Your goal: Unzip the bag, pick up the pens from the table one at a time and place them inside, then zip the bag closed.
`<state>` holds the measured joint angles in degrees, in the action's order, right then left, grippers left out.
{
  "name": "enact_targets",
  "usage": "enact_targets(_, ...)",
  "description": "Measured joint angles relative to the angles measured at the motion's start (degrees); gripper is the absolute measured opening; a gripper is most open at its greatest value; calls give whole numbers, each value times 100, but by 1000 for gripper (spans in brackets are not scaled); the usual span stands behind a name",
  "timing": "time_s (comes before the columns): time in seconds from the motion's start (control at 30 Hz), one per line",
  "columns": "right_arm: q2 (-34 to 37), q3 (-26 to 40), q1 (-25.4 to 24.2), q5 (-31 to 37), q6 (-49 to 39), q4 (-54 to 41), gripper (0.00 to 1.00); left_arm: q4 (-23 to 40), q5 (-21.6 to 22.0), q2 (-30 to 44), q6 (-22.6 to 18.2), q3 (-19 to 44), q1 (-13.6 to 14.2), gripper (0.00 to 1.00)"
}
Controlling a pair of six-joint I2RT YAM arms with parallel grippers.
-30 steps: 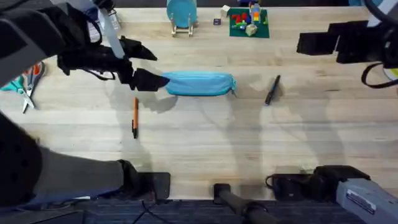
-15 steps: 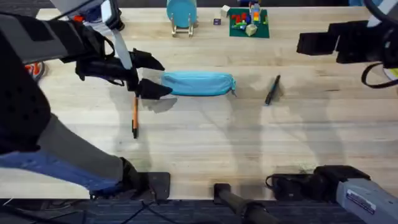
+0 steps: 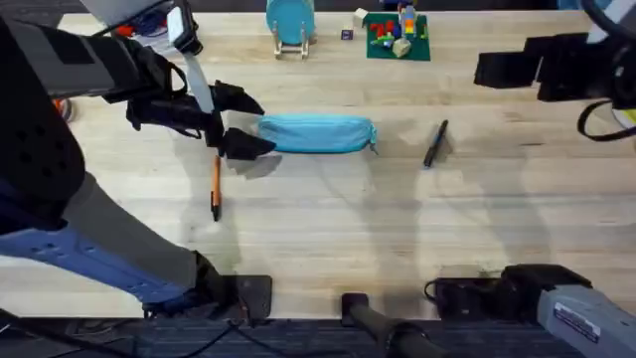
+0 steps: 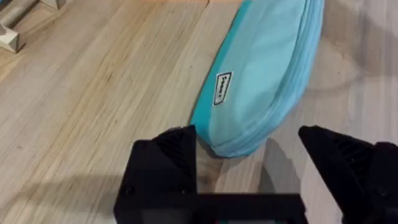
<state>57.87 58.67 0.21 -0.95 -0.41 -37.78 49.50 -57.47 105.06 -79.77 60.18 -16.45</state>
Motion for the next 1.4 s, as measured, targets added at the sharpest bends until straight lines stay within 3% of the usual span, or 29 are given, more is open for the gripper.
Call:
enact_targets(0.2,0,0,0,0,-2,0,997,0,0,0,-2,0,0,994)
enact_targets(0.23,0,0,0,0,-2,0,997,-4,-92,0,-8,0,0,677)
enact_targets(0.37,0,0,0,0,-2,0,998,-2,-440,0,-27,9,0,111)
enact_targets(0.4,0,0,0,0,-2,0,998,-10,-495,1,-54,9,4,64)
enact_targets(1.13,0,0,0,-29,-1,-25,998,-20,-726,0,-63,9,0,43)
enact_targets(1.4,73,11,0,-771,-99,-382,998,-20,-726,1,-63,9,0,43)
